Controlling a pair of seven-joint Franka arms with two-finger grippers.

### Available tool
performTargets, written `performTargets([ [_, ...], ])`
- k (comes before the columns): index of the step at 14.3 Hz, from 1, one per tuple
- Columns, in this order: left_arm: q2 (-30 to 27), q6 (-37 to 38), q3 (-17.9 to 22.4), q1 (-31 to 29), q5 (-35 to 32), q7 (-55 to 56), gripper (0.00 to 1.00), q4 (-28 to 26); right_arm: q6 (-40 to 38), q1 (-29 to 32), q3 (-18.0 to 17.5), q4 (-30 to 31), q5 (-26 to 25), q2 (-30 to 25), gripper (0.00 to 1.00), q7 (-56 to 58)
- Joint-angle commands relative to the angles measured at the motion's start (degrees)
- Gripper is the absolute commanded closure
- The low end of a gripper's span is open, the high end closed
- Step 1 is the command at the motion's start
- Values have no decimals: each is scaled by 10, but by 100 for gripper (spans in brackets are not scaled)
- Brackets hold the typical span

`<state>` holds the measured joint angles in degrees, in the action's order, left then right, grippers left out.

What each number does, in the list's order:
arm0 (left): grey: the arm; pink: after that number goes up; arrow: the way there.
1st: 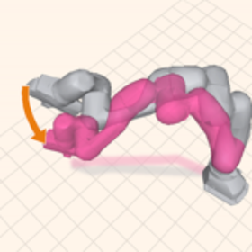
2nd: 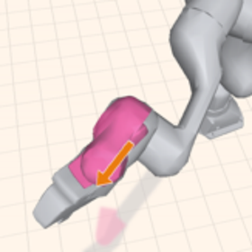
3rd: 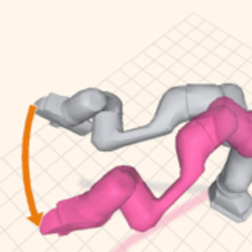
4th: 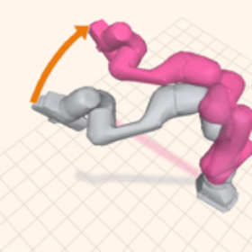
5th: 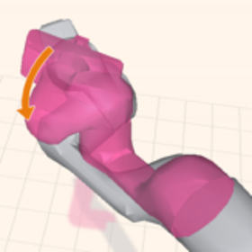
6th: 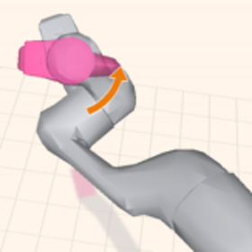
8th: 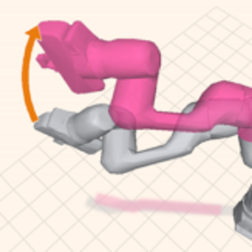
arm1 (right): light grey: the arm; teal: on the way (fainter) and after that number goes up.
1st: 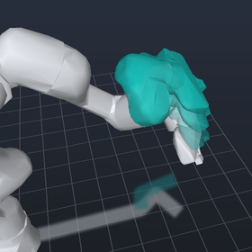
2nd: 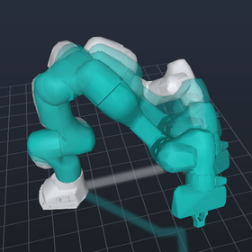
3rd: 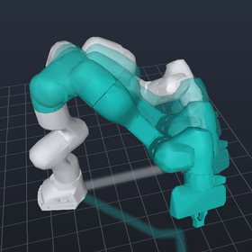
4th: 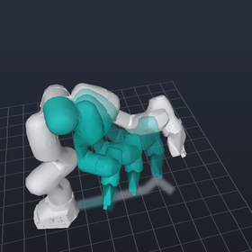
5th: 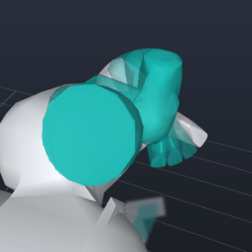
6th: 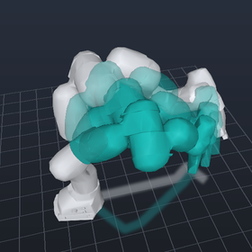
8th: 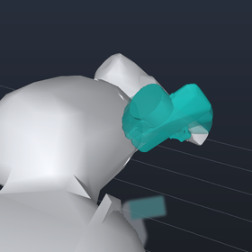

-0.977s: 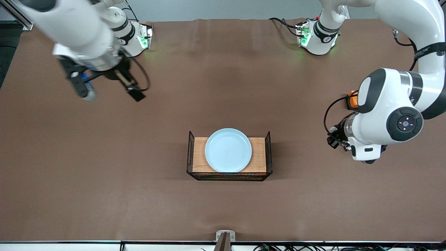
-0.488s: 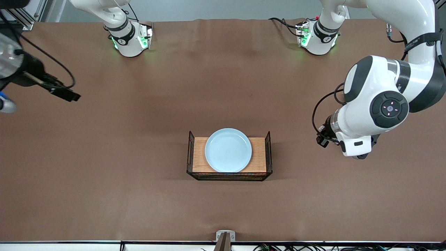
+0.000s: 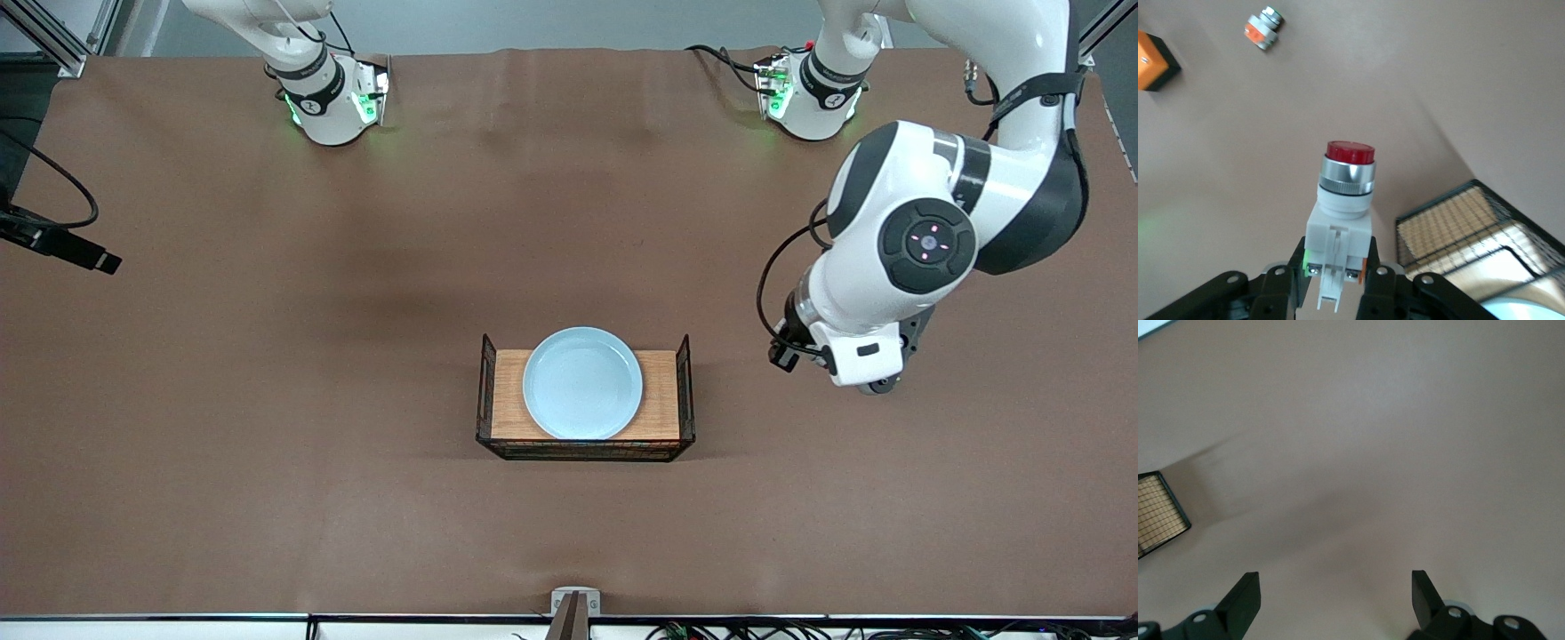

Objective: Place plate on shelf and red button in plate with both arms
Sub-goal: 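Carry the red button with the left gripper over the plate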

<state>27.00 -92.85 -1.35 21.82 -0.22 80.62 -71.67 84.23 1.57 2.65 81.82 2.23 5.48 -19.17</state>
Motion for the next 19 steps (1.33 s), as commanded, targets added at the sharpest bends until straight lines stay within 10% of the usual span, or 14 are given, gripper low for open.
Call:
performTargets([
  [1,4,-20,6,16,4,27,92,20,53,2,-13,91,-21,-65,0,18],
  [19,70,-328,32,143,-29,182,92,25,68,1,-15,75,-21,-80,0,159],
])
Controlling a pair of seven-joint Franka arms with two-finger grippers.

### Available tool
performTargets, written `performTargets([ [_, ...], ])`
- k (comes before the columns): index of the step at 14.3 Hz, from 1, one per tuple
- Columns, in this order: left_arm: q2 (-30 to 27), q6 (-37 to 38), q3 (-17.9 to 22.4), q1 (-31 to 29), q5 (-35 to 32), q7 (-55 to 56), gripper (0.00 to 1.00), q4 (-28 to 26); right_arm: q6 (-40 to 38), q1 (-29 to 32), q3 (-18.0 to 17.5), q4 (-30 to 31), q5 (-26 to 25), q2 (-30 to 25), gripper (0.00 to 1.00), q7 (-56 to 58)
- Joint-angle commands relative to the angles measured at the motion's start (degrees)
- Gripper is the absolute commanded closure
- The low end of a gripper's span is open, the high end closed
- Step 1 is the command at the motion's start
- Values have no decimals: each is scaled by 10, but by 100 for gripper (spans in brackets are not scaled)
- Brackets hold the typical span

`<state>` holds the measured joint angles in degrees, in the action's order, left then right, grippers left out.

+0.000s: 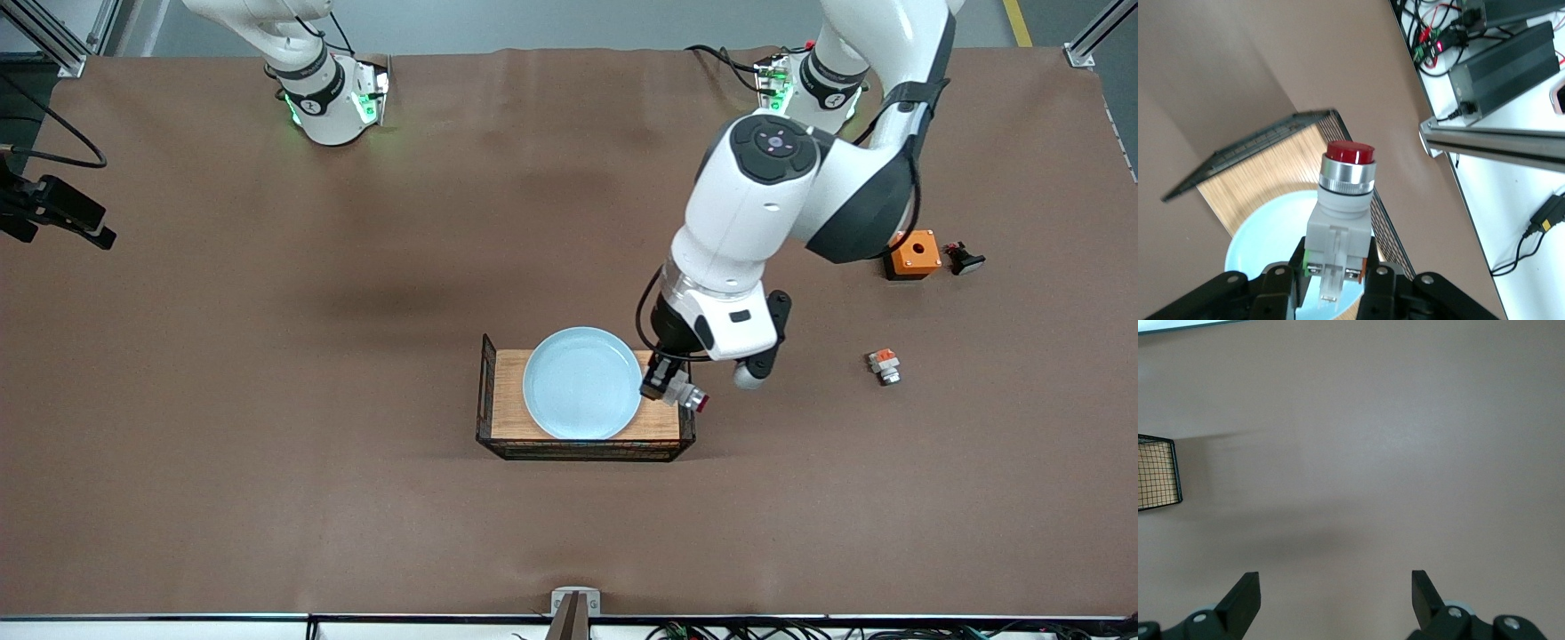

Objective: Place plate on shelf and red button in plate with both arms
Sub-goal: 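Carry the red button with the left gripper over the plate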

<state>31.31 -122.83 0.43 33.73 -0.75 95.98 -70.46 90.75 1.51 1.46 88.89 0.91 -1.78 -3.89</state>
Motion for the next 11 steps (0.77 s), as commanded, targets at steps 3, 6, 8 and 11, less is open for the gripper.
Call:
performTargets([
  [3,59,-64,16,44,-72,82,92,12,3,1,-3,5,-9,-7,0,7],
  [6,84,-93,17,56,-100,113,92,9,3,1,-3,6,-10,-7,0,7],
  [8,92,-101,15,72,-130,141,92,7,4,1,-3,6,-10,-6,0,7],
  [11,109,-104,16,84,-141,152,92,5,3,1,-3,7,-20,-6,0,6],
])
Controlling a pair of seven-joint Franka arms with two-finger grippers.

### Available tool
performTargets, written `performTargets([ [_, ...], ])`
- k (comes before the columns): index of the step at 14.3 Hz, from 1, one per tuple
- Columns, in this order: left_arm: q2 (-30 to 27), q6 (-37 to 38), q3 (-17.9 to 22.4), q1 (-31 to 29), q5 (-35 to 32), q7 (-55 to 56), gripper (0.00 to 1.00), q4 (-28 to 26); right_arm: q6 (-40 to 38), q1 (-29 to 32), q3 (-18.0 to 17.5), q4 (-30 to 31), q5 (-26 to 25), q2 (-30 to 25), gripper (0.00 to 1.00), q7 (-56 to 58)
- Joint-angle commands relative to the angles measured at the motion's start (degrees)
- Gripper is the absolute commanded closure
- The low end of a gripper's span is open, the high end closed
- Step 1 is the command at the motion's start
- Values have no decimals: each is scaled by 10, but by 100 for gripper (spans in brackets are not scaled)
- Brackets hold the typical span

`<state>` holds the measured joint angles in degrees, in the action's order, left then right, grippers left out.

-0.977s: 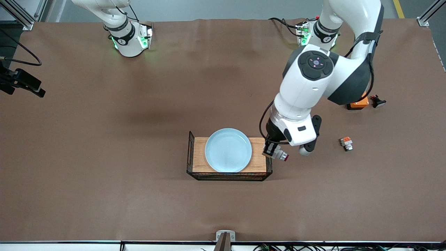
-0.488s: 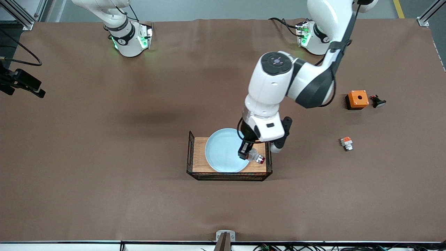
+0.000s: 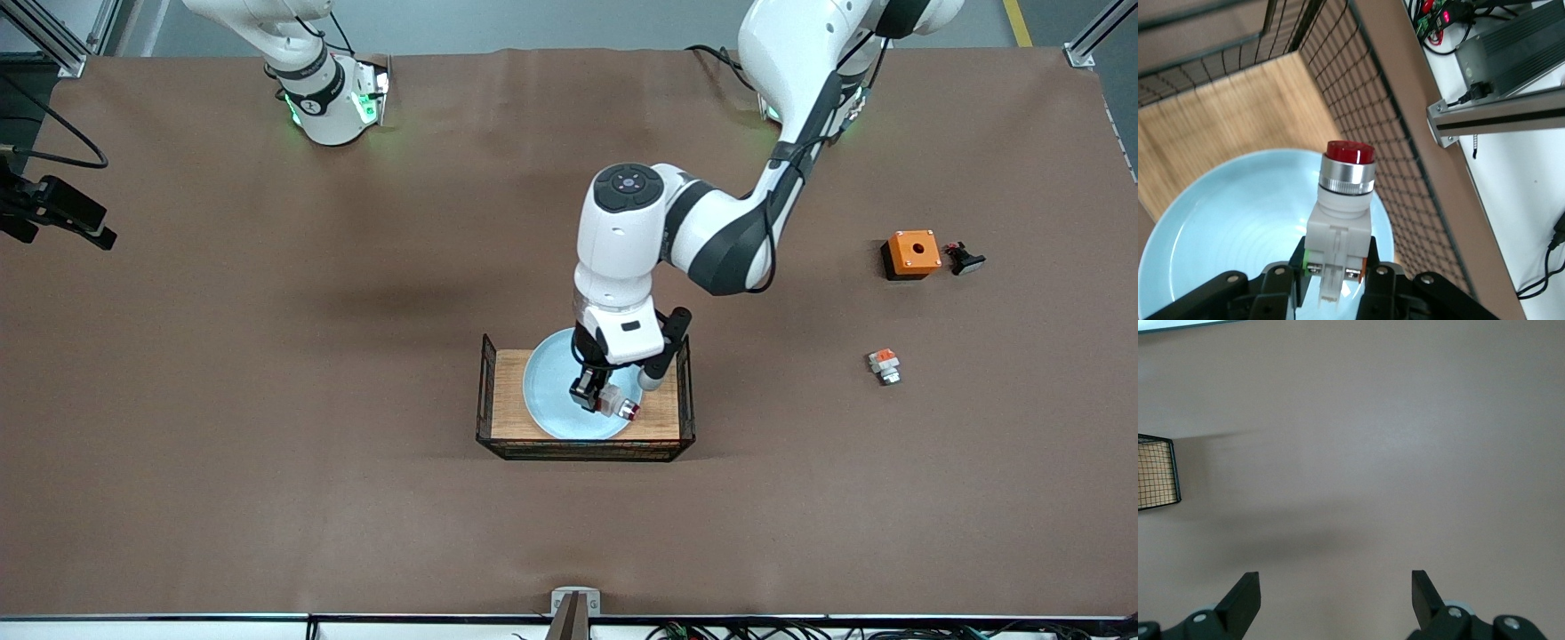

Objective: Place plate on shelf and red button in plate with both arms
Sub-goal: 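Carry the red button with the left gripper over the plate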

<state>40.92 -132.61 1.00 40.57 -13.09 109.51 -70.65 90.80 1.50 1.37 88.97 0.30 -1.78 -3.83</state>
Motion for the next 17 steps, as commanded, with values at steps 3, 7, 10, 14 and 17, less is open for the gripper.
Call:
performTargets([
  [3,27,-27,10,24,-56,51,92,3,3,1,-2,6,-14,-6,0,7],
  [7,35,-28,9,28,-73,63,92,-4,3,1,-2,7,-14,-5,0,7],
  [10,38,-29,8,30,-85,63,88,-4,3,1,-2,8,-14,-5,0,7],
  [14,39,-30,8,32,-86,62,74,-8,3,0,-2,8,-14,-5,0,7],
  [17,39,-30,8,32,-86,63,61,-11,3,0,-2,8,-14,-4,0,7],
])
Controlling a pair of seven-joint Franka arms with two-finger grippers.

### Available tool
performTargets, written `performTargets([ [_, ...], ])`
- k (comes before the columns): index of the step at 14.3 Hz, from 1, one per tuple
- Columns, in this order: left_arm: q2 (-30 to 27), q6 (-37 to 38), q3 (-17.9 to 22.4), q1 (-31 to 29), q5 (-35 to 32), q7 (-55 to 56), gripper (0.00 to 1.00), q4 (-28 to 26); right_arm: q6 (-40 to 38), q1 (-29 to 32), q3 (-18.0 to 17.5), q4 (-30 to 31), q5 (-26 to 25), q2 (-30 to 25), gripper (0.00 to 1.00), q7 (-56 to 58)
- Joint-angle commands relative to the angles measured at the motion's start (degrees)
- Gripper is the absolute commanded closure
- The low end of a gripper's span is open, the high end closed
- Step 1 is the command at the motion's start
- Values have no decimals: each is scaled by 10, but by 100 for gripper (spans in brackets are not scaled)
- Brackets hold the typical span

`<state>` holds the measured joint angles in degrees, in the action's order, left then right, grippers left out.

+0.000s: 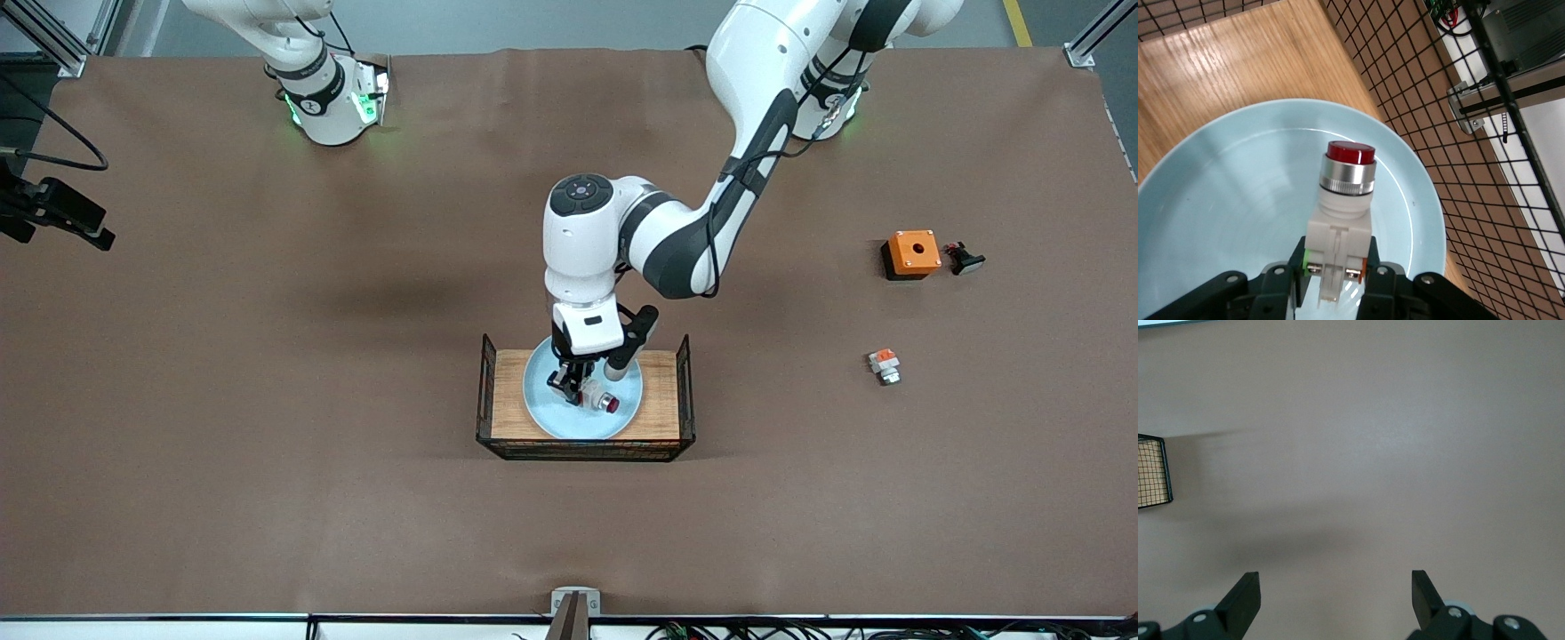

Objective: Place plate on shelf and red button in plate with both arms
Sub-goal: 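Lower the red button onto the plate and open the left gripper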

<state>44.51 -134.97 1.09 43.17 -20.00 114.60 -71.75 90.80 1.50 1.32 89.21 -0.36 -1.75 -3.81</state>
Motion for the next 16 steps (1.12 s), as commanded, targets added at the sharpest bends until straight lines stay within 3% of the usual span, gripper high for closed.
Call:
performTargets([
  [1,3,-6,7,6,-17,12,58,-1,3,0,-2,5,-8,-4,0,6],
  [6,2,-6,6,6,-17,8,44,-1,3,-1,-3,5,-8,-4,0,6],
  [7,2,-6,6,6,-17,4,33,-1,3,-1,-3,5,-8,-4,0,6],
  [8,1,-6,6,5,-17,4,11,-1,3,-1,-3,5,-8,-4,0,6],
  [9,-5,3,6,5,-18,1,0,-1,3,-1,-3,5,-8,-4,0,6],
  [16,-62,121,3,-4,19,-88,0,3,3,-1,-3,4,-8,-4,0,6],
])
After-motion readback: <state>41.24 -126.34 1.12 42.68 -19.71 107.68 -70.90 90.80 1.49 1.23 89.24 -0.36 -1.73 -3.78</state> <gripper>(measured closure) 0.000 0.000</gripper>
